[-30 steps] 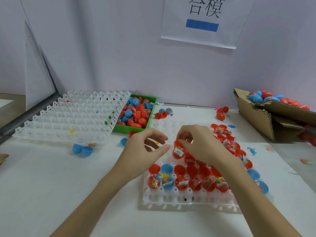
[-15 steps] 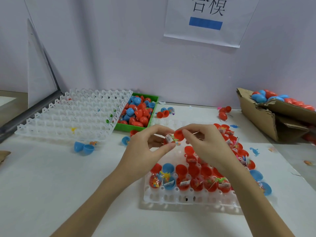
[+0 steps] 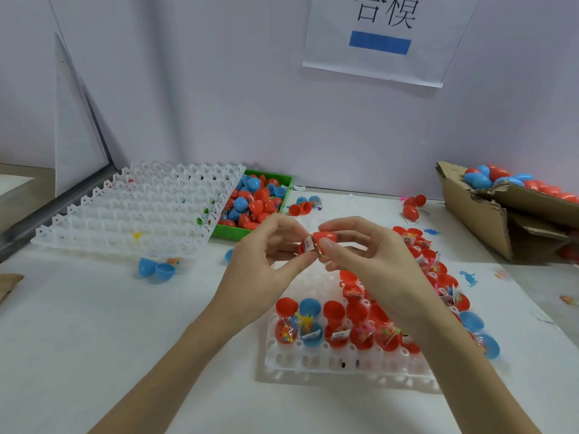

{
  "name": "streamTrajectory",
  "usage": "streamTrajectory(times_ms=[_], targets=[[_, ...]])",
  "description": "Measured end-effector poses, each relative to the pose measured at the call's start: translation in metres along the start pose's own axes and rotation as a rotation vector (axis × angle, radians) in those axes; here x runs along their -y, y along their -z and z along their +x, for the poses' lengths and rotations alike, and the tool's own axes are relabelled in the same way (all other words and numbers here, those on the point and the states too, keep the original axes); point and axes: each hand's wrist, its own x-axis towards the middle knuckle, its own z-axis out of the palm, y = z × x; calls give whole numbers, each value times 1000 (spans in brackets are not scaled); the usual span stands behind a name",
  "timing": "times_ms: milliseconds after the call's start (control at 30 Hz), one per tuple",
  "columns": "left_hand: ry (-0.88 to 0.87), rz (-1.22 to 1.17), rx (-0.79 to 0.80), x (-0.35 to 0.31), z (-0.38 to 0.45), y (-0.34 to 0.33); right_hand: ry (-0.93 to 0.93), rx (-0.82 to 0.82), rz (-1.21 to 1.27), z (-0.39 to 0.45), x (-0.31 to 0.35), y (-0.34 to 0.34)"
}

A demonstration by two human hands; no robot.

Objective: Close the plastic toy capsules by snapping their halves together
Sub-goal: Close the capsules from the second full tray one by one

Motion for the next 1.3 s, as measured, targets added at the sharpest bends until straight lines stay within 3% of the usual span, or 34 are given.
streamTrajectory(times_ms=[200,333,500,633,933,1100,1300], targets=[[-93,82,3,0,-1,1,30,-31,-2,-2,0,-6],[-266,237,-57,1,-2,-1,71,-78,21,-4,-1,-10],[-394,345,-61,-1,-1,3,-27,-93,201,-6,-3,-10],[-352,299,-43,-1,-1,5,-54,-62,239,-6,-1,-9],[22,-65,-89,-5,2,8,-47,21,303,-5,3,-10],[-67,30,-49,-4,2,7,150,-41,42,-8,2,-17],[-252,125,-27,-1,0,3,179,-148,15,-8,1,-20]])
